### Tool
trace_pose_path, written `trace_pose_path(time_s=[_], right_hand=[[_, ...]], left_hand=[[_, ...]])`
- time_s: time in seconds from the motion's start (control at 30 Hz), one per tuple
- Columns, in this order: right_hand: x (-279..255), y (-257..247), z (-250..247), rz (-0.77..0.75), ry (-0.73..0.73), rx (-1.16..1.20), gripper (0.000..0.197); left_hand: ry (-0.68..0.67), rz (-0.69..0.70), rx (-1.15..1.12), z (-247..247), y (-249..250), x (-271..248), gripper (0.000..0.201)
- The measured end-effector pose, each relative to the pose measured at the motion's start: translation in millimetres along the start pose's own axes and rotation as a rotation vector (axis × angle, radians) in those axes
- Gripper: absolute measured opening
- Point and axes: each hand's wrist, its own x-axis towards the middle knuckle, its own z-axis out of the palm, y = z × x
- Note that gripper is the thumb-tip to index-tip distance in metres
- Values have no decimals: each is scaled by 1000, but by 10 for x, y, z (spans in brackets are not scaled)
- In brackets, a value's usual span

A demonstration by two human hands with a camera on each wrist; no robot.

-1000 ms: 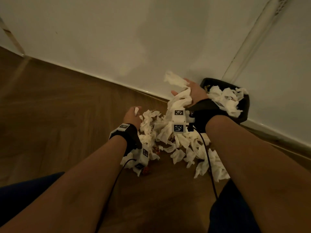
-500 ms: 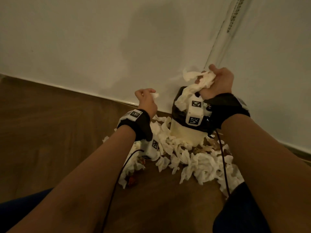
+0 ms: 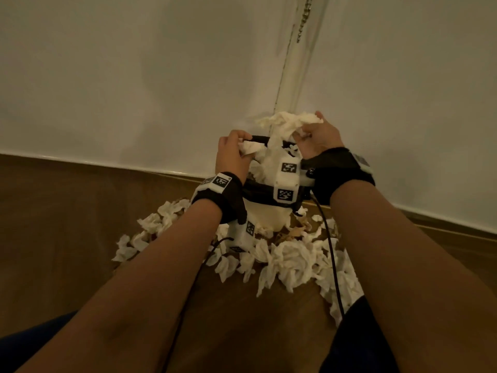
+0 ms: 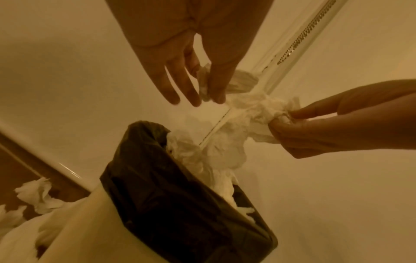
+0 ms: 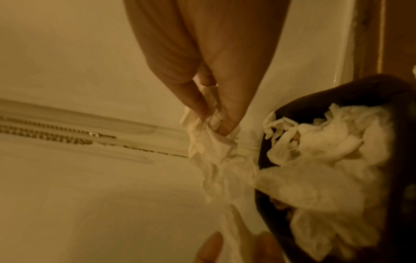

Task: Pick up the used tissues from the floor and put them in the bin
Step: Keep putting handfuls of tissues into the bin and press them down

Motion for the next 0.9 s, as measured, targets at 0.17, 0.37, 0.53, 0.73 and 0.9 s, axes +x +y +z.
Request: trace_pose_path(time_s=[0.17, 0.37, 0.53, 0.73, 0.9], right_hand=[[69, 134, -255, -92, 160, -803, 36], [80, 337, -391, -190, 123, -1568, 31], [134, 488, -369, -125, 61, -1785, 44], [167, 748, -484, 16, -115, -1871, 50], [215, 820, -508, 177, -235, -1988, 50]], left_hand=[[-70, -24, 156, 198, -53, 26, 20], [-278, -21, 426, 415, -44, 73, 22], [-371, 78, 591, 549, -44, 78, 26], [-691, 98, 826, 713, -97, 109, 41], [-810, 69, 937, 766, -173, 185, 44]])
